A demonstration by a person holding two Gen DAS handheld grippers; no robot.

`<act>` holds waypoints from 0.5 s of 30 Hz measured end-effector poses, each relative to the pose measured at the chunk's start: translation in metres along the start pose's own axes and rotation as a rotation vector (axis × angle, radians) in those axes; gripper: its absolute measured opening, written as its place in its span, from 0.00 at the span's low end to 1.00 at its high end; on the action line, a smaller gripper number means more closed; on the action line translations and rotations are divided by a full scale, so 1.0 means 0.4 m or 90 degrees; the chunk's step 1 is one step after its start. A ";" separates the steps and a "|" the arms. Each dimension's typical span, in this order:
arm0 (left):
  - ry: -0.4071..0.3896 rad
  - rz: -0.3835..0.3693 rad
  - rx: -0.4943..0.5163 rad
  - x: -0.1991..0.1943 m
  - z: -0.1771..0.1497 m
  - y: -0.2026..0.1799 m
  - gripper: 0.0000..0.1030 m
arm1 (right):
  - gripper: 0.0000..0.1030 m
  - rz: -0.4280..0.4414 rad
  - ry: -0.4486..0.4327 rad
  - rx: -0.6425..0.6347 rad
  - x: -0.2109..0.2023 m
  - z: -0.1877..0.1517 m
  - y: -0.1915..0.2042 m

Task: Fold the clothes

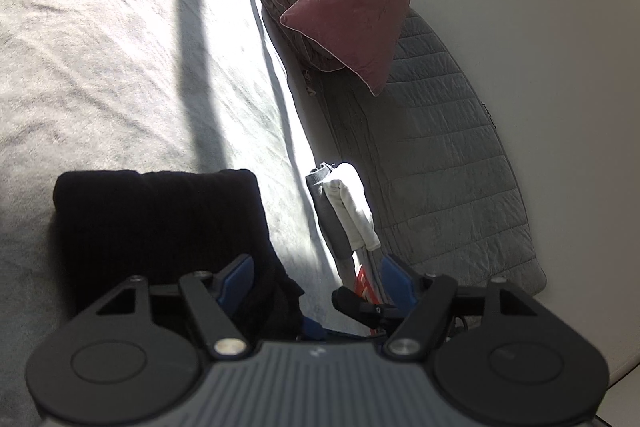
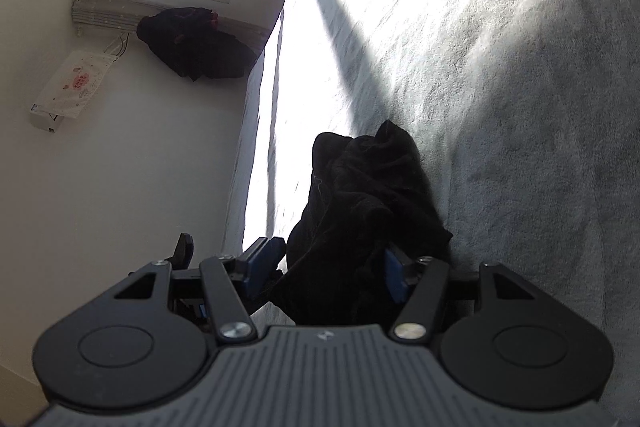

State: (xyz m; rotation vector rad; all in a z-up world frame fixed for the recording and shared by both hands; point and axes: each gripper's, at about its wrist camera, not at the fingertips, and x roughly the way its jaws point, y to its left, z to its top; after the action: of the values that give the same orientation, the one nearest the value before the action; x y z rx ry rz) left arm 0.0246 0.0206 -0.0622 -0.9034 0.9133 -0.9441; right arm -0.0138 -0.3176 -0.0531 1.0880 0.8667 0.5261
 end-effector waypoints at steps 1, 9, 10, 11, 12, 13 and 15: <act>0.012 0.008 0.009 0.005 -0.009 -0.002 0.69 | 0.61 -0.004 0.001 0.000 0.004 0.001 0.002; 0.132 -0.031 0.100 0.071 -0.111 -0.048 0.69 | 0.61 -0.031 0.002 0.013 0.016 0.001 -0.001; 0.151 -0.039 0.111 0.084 -0.124 -0.056 0.69 | 0.61 -0.034 0.002 0.010 0.019 0.001 0.000; 0.166 -0.042 0.124 0.092 -0.134 -0.063 0.69 | 0.61 -0.038 0.002 0.007 0.022 0.002 0.001; 0.179 -0.043 0.141 0.097 -0.146 -0.073 0.69 | 0.61 -0.045 0.002 0.001 0.025 0.002 0.003; 0.183 -0.044 0.151 0.091 -0.152 -0.080 0.69 | 0.61 -0.053 0.002 -0.005 0.028 0.001 0.006; 0.190 -0.044 0.171 0.079 -0.162 -0.094 0.69 | 0.61 -0.072 -0.001 -0.024 0.033 -0.002 0.014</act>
State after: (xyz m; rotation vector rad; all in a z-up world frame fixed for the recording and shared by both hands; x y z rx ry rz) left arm -0.0350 -0.0344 -0.0568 -0.5772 0.9825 -1.2517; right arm -0.0068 -0.3050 -0.0529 0.9992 0.9080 0.4457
